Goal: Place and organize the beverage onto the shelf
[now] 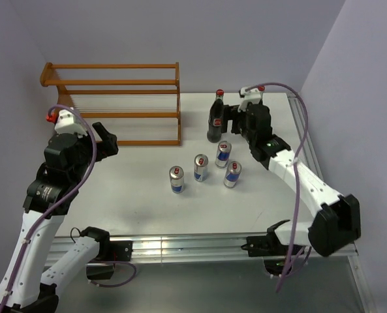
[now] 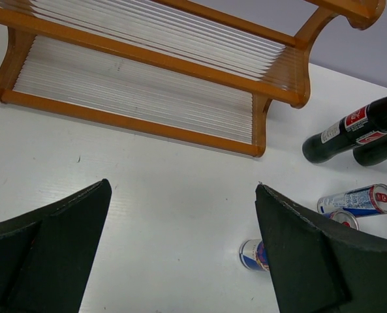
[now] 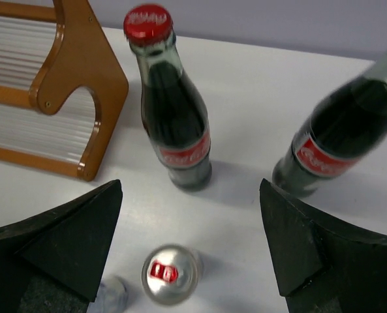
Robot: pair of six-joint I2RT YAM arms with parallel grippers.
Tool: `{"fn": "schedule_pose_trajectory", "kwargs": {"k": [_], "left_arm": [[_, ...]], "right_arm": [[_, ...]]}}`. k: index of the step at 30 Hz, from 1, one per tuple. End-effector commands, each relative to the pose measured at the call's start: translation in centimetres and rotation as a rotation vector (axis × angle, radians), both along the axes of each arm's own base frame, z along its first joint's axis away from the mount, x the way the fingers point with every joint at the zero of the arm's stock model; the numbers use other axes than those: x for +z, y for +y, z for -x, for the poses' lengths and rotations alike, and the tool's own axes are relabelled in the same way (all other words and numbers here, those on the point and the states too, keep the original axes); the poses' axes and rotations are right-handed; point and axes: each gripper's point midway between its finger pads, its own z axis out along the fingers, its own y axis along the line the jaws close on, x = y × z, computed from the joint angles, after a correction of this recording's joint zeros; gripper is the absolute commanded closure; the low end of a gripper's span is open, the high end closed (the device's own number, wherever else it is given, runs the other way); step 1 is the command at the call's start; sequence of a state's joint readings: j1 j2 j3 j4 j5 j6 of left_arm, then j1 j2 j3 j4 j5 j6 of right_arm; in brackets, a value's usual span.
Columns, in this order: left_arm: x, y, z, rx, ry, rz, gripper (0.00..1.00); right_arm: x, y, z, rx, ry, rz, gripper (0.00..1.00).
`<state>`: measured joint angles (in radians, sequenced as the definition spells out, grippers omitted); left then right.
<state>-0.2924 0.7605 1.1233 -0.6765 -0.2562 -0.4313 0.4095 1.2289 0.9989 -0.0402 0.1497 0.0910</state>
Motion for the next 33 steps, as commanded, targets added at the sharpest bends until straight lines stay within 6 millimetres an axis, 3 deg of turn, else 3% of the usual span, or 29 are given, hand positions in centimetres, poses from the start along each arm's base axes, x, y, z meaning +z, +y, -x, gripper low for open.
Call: {"fn": "schedule_pose_trajectory", "kwargs": {"k": [1,10,13,15,18,27,28,30,33], "left_arm": [[1.0,-0.6,0.0,-0.035,-0.053,0.019,0.01],[0.2,-1.1,-0.2,-0.043,-0.031,0.041,0.01],[0.0,-1.6,-0.2,-0.064,-0.024,0.054,0.00],[0.0,-1.6,-0.2,-0.065,-0.027,0.055,0.00],[-0.1,-1.3,-0.2,-0.055,-0.027,0.046,0.00],[0.4,-2.0,-1.0,-0.078,-0.036,0.048,0.00],[0.7,-2.1,-1.2,-0.085,-0.044,0.048,0.00],[1.4,-2.6,-1.8,-0.106,-0.058,0.051,0.01],[1.9,-3.6,-2.8,-0.144,-0.059,0.053,0.00]], "right_arm": [[5.5,1.8,-4.1,0.051,-0.182,-0.031,0.08],[6.3,4.0,-10.2,0.092,-0.228,-0.056,0.10],[5.7,4.7,-11.8,0.108,-0.214,-0.035,0.16],[4.8,5.0,-12.6,0.109,-0.184,-0.021,0.21],[4.9,5.0,-12.7,0.109,-0.187,-0.022,0.26],[5.7,5.7,-12.0,0.160,-0.234,0.003,0.59],[5.9,5.8,-12.0,0.169,-0.233,0.007,0.70],[7.0,6.3,-12.0,0.196,-0.251,0.010,0.82],[8.6,7.0,-11.8,0.231,-0.273,0.003,0.94]]}}
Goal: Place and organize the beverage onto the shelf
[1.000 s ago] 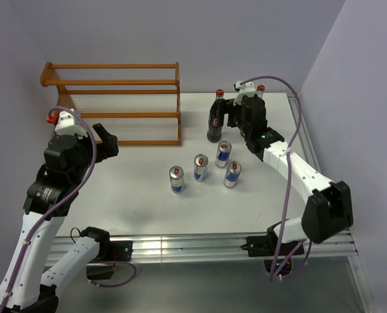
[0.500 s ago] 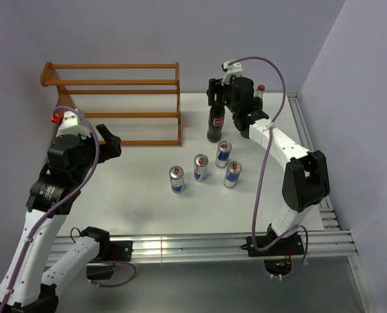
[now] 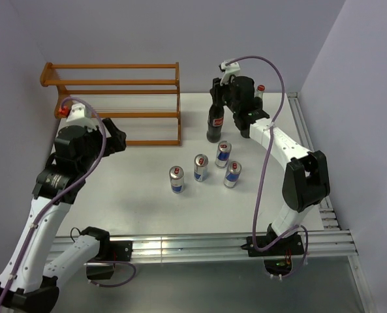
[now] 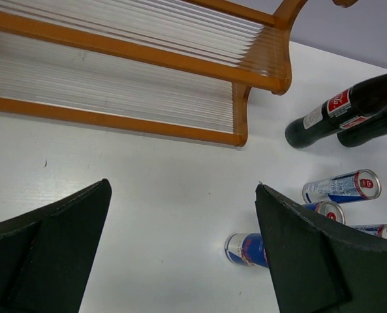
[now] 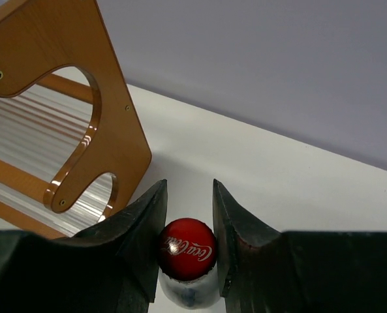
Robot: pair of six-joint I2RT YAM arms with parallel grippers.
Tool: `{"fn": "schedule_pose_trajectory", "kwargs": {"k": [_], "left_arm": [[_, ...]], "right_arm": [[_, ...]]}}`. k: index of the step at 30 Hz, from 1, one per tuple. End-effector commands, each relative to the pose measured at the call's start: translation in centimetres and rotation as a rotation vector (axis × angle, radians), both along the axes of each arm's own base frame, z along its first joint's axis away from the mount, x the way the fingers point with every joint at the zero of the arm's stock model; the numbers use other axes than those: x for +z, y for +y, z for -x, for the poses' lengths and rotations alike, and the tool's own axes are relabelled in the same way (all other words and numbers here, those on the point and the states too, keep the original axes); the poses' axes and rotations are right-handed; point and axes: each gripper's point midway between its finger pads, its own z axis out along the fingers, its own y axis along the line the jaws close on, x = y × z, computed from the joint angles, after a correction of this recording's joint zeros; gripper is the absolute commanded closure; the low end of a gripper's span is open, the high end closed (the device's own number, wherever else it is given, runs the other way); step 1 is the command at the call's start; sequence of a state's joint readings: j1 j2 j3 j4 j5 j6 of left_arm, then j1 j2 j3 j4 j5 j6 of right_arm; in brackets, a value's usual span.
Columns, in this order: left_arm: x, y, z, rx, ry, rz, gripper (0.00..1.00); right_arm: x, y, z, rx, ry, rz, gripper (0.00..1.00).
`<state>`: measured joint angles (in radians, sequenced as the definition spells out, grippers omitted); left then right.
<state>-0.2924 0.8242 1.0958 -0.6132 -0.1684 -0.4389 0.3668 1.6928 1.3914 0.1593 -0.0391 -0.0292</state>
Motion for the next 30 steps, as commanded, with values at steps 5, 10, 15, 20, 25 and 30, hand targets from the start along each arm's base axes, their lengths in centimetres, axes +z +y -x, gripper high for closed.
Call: {"fn": "schedule_pose_trajectory", "kwargs": {"k": [5,10,15,20,25,30], "left_arm": [[5.0,-3.7,-3.1,-0.151,-0.128,0.047,0.00],[6.7,-6.4,-4.5,-0.236,-0.154,0.028,0.00],[8.2,-9.5,-5.0,-0.346,-0.195,0.001,0.01],[9.7,-14.1,-4.3,-0.482,-0.283,-0.047,0.00],[8.8,-18.9,-3.4,-0.588,-0.337,-0.174,0.00],[8.2,-21.3,-3.2,-0.629,-0.364,-0.205,0.01]], "right_arm": [[10.1,2.2,0.8,0.103,-0.184,-0.065,1.00],[15.2,3.3,1.8,0.144,-0.241,-0.092,1.00],[20.1,3.7,4.0,0.160,-0.293,-0.090,1.00],[24.5,4.6,7.2,0.185,-0.328,-0.078,1.00],[26.9,5.4,10.5,0.205,-0.330,-0.051,1.00],[29.3,6.5,15.0,0.277,-0.339,-0.072,1.00]]}}
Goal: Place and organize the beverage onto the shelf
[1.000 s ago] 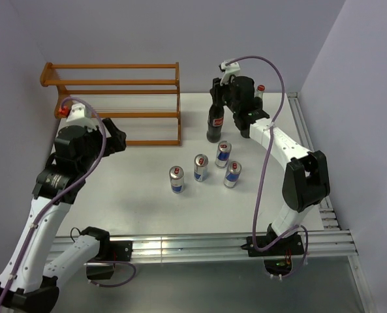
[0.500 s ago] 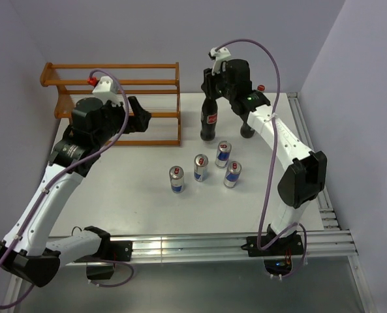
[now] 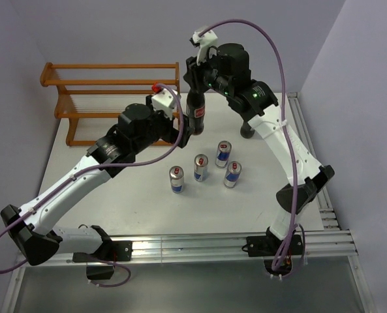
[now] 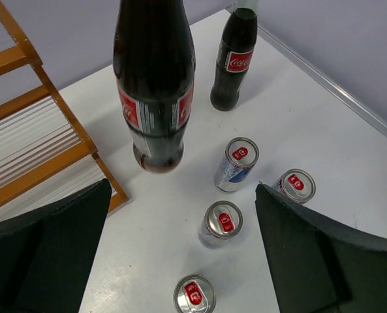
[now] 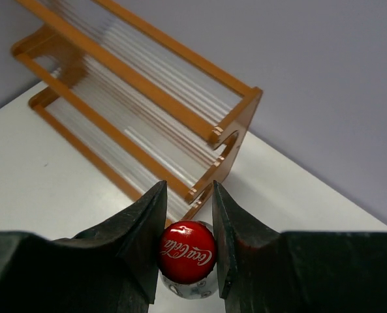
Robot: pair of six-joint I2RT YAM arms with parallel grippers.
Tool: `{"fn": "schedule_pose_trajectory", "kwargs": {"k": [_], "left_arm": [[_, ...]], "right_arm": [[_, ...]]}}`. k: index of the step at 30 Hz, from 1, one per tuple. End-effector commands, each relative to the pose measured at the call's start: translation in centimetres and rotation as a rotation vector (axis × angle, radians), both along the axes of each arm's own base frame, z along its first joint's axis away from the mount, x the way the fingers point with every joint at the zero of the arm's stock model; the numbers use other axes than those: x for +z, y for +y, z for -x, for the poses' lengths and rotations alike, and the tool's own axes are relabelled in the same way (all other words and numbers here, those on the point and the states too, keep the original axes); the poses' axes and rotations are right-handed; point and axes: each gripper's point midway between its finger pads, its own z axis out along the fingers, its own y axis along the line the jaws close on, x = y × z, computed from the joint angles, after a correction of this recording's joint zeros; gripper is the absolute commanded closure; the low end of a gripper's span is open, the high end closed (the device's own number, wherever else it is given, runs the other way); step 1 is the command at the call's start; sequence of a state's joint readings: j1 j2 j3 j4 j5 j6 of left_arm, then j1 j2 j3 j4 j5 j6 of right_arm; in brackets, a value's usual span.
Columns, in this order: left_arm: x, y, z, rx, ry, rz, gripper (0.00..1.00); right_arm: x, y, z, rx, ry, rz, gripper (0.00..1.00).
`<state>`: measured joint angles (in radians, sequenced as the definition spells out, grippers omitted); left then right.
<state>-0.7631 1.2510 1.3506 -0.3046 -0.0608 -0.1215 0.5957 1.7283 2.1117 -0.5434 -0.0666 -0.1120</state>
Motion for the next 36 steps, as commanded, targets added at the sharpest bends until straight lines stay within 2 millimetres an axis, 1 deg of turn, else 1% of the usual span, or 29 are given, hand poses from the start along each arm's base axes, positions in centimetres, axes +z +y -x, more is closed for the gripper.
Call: {"fn": "schedule_pose_trajectory", "kwargs": {"k": [1,2,4,5,6,7,8,10,13,14,18,22,23,25,27,28,29,31,32,33,34,35,36], "left_arm": [[3.7,-0.6,-0.5,0.004,-0.135,0.038,0.00],[3.3,-0.7,-0.5,0.003,-0.134,0.039,0.00],[3.8,-0.7,-0.4,0.000,-0.155,0.063,0.00],[3.1,-0.7,-0.4,-0.001,-0.149,0.057,0.00],[3.1,-0.6,-0.3,0.000,-0.154,0.064,0.01],[3.1,-0.7,-0.3,-0.001,-0.161,0.071,0.00],[2.7,-0.7,-0.3,-0.003,-0.157,0.067,0.00],[2.2,-0.6,-0.2,-0.008,-0.156,0.054,0.01],[1.5,-0.5,-0.2,-0.006,-0.147,0.038,0.00],[1.2,-0.6,-0.1,-0.012,-0.145,0.037,0.00],[1.4,-1.1,0.4,-0.042,-0.149,0.073,0.01],[1.9,-1.1,0.9,-0.056,-0.167,0.116,0.01],[2.4,-1.1,1.0,-0.058,-0.181,0.136,0.05],[2.6,-1.1,1.1,-0.063,-0.189,0.144,0.08],[2.7,-1.1,1.1,-0.063,-0.190,0.145,0.21],[2.9,-1.1,1.1,-0.061,-0.192,0.147,0.32],[3.2,-0.9,1.1,-0.055,-0.197,0.153,0.56],[3.7,-0.6,1.0,-0.036,-0.206,0.166,0.80],[4.1,-0.5,1.0,-0.024,-0.204,0.182,1.00],[4.6,0.2,0.7,0.013,-0.213,0.195,1.00],[5.0,0.5,0.6,0.030,-0.221,0.206,1.00],[5.5,0.8,0.5,0.048,-0.228,0.220,1.00],[6.0,1.2,0.6,0.062,-0.235,0.232,1.00]], "right_arm": [[13.9,-2.3,6.5,0.034,-0.290,-0.197,1.00],[14.5,-2.5,7.4,0.043,-0.291,-0.216,1.00],[14.8,-2.0,8.9,0.082,-0.281,-0.229,1.00],[15.0,-2.1,9.7,0.096,-0.278,-0.240,1.00],[15.1,-1.9,10.3,0.114,-0.278,-0.242,1.00],[15.2,-1.2,11.3,0.149,-0.279,-0.247,1.00],[15.3,-1.2,11.9,0.160,-0.280,-0.254,1.00],[15.5,-0.5,12.9,0.189,-0.285,-0.261,1.00],[16.2,-0.3,13.9,0.209,-0.299,-0.276,1.00],[16.6,0.0,14.5,0.227,-0.303,-0.288,1.00],[17.3,0.5,15.4,0.254,-0.310,-0.324,1.00],[17.5,1.0,16.0,0.277,-0.300,-0.352,1.00],[17.4,1.2,16.0,0.280,-0.296,-0.352,1.00],[17.2,1.8,16.1,0.290,-0.289,-0.351,1.00],[17.3,2.0,16.2,0.293,-0.288,-0.353,1.00],[17.3,2.2,16.2,0.291,-0.288,-0.353,1.00],[17.3,2.4,16.3,0.293,-0.288,-0.356,1.00],[17.3,2.5,16.0,0.281,-0.283,-0.361,1.00],[17.3,2.3,15.8,0.262,-0.284,-0.366,1.00],[17.3,2.2,15.5,0.250,-0.282,-0.369,1.00],[17.4,2.1,15.5,0.244,-0.278,-0.377,0.96],[17.1,2.0,15.1,0.224,-0.275,-0.377,0.82],[17.4,1.8,15.1,0.215,-0.282,-0.388,0.75]]}}
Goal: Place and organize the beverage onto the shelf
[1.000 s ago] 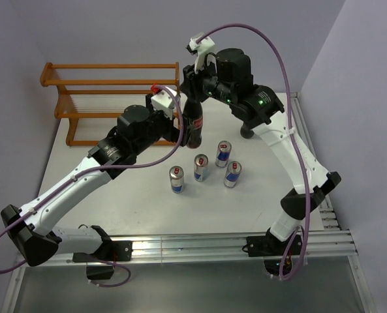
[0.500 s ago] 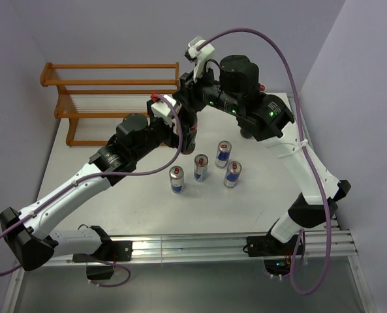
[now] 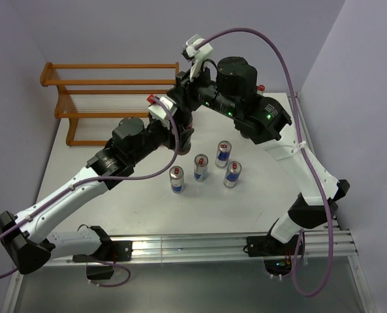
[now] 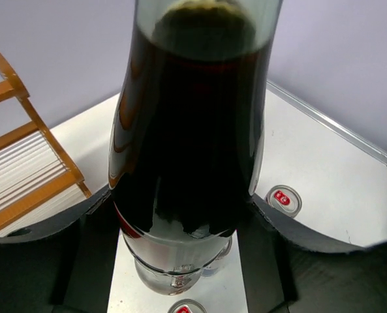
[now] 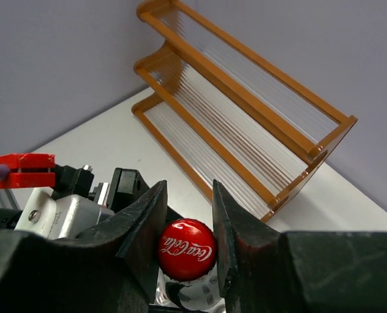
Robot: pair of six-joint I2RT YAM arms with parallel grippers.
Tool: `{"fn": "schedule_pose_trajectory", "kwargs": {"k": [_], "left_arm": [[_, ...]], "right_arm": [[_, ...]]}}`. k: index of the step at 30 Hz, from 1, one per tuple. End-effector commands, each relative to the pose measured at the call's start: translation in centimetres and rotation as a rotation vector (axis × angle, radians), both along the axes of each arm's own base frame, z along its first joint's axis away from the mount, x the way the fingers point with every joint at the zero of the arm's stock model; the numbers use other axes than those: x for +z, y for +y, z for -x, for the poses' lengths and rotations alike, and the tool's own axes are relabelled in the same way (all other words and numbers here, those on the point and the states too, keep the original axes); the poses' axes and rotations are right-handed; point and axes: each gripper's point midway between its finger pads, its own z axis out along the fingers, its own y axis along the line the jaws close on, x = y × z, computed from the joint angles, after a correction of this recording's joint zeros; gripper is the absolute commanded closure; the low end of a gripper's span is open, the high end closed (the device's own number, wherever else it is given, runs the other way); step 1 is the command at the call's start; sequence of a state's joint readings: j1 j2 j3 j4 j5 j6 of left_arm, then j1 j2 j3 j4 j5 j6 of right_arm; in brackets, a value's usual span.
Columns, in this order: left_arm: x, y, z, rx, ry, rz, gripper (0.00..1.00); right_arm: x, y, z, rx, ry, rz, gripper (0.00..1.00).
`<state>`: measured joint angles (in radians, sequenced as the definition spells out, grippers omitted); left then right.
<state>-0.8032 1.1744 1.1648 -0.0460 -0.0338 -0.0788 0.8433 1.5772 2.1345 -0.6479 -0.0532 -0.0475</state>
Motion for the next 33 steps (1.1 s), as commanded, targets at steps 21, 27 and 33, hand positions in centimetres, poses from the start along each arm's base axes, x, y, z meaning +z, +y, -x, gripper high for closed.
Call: {"fn": "schedule_pose_trajectory", "kwargs": {"k": [21,27,33], "left_arm": [[15.5,14.9,-8.1,0.585,-0.170,0.277,1.00],[19.3,20.7,-11.4,0.759,-0.205,0.272,1.00],[22.0,26.1,-14.1,0.867,-0.243,0.273,1.00]], "right_arm": [[9.4,-11.8,2.0,-0.372,-0.239,-0.359,0.00],[5.7,-14.5,2.4,-0.440,-0.181,-0.365,0.00],[2.9,-15.8,1.9,-0.468,-0.126,-0.341,0.00]]}}
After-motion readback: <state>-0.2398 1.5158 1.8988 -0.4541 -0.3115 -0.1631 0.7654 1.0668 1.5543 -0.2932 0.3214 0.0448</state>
